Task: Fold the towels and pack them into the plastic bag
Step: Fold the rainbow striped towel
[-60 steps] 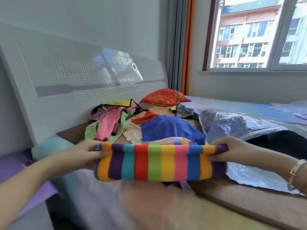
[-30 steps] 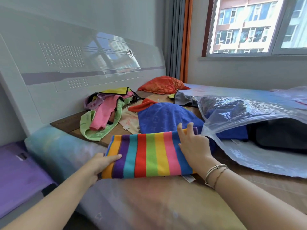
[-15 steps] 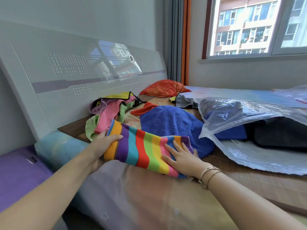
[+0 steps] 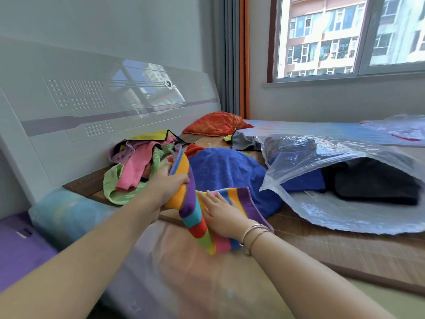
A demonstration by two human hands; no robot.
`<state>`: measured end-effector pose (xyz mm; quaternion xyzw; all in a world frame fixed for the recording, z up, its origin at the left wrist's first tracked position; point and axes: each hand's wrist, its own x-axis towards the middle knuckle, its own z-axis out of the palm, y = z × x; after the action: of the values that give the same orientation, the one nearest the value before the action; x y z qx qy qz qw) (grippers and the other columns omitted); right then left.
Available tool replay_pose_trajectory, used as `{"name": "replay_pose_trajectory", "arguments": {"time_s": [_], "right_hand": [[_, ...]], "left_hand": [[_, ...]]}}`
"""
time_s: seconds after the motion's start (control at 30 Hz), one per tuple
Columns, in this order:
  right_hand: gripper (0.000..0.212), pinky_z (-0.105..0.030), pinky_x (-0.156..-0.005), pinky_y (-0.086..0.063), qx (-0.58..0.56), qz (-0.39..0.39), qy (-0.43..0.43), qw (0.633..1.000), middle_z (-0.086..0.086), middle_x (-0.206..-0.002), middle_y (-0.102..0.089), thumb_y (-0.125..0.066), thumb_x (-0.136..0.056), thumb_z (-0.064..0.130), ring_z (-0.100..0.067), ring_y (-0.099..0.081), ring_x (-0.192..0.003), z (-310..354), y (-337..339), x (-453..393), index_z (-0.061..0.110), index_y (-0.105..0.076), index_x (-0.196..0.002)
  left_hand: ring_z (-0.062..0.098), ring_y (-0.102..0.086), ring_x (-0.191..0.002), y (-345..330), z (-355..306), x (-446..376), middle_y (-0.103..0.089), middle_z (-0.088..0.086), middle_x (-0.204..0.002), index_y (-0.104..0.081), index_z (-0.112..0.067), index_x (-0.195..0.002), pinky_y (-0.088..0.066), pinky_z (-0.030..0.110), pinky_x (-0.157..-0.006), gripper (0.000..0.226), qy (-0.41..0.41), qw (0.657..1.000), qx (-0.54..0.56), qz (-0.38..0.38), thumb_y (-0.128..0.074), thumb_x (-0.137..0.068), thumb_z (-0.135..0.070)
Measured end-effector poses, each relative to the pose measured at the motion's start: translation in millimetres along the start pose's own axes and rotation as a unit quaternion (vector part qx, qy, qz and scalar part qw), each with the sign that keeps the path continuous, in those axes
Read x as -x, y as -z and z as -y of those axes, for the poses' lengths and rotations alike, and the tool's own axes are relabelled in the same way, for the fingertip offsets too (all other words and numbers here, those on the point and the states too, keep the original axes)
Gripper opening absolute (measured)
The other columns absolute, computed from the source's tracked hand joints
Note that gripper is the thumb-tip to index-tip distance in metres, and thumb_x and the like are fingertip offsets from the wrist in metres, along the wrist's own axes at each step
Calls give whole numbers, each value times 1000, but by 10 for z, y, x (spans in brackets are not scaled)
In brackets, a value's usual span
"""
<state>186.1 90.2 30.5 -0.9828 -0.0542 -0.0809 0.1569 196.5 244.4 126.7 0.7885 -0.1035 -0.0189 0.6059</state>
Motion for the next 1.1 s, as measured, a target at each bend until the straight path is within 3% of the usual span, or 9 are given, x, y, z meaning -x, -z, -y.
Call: {"name": "replay_pose_trajectory", "arguments": {"time_s": [0.2, 0.37, 0.53, 0.63, 0.73, 0.87, 0.97, 1.03, 1.1], "right_hand": [[54, -53, -117, -4, 63, 12, -12, 998, 4, -159, -19, -23, -102, 36, -17, -8, -148, 2, -172, -122, 29, -13, -154], [48, -33, -108, -33, -75, -106, -25, 991, -3, -146, -43, -38, -96, 13, -20, -41, -132, -145, 101, 256, 16, -37, -144], [25, -30, -88, -43, -157, -251, -61, 953, -2, -109, -59, -43, -92, 5, -19, -55, -100, -395, 393, 730, 14, -54, -112], [14, -19, -78, -35, -171, -290, -67, 939, 2, -99, -55, -46, -95, 12, -13, -51, -93, -453, 460, 870, 19, -51, -106], [19, -29, -82, -40, -159, -234, -88, 955, 3, -105, -51, -45, -97, 28, -15, -51, -98, -485, 348, 894, 23, -50, -115], [20, -32, -67, -35, -230, -199, -137, 943, 1, -86, -50, -39, -99, 33, -18, -51, -83, -424, 285, 937, 19, -42, -85], [32, -26, -62, -35, -290, -206, -171, 919, 3, -73, -49, -43, -98, 38, -13, -47, -71, -412, 361, 1035, 18, -36, -74], [29, -23, -60, -37, -262, -188, -182, 929, 3, -75, -51, -52, -94, 38, -9, -47, -68, -441, 418, 1119, 17, -40, -77], [20, -23, -60, -39, -265, -167, -210, 926, 1, -80, -56, -61, -87, 29, -9, -49, -68, -479, 491, 1199, 14, -48, -87]], "left_hand": [[21, -65, -84, 354, 92, 154, -65, 4, -101, -55, -25, -114, -53, 29, -61, 29, 21, 999, 2, 34, -60, -91, -7], [26, -65, -97, -22, 38, 9, -66, 13, -116, -60, -20, -111, -54, 38, -85, 23, -6, 997, 45, 63, -61, -90, -10], [17, -64, -96, -662, 2, 59, -67, 10, -115, -62, -18, -107, -48, 27, -81, 34, 50, 979, -34, 196, -44, -98, -45], [24, -63, -101, -701, 278, -54, -67, 11, -110, -62, -15, -91, -46, 32, -94, 36, 41, 982, -158, 96, -49, -96, -48], [29, -57, -105, -566, 552, -112, -60, 13, -111, -50, -14, -86, -45, 38, -96, 32, 35, 981, -181, -55, -69, -85, -40], [31, -66, -95, -557, 817, 61, -66, 17, -105, -53, 0, -114, -55, 47, -87, 80, 191, 981, -29, 9, -86, -58, -48], [33, -67, -96, -664, 894, 148, -65, 21, -111, -49, 2, -121, -56, 51, -83, 100, 206, 977, 49, 23, -89, -42, -45], [29, -67, -88, -701, 683, 302, -67, 20, -108, -55, 1, -117, -59, 45, -75, 89, 185, 980, 54, 46, -89, -47, -43], [23, -65, -79, -687, 525, 370, -67, 17, -107, -57, -3, -112, -57, 35, -61, 53, 147, 986, 36, 65, -82, -73, -27]]}}
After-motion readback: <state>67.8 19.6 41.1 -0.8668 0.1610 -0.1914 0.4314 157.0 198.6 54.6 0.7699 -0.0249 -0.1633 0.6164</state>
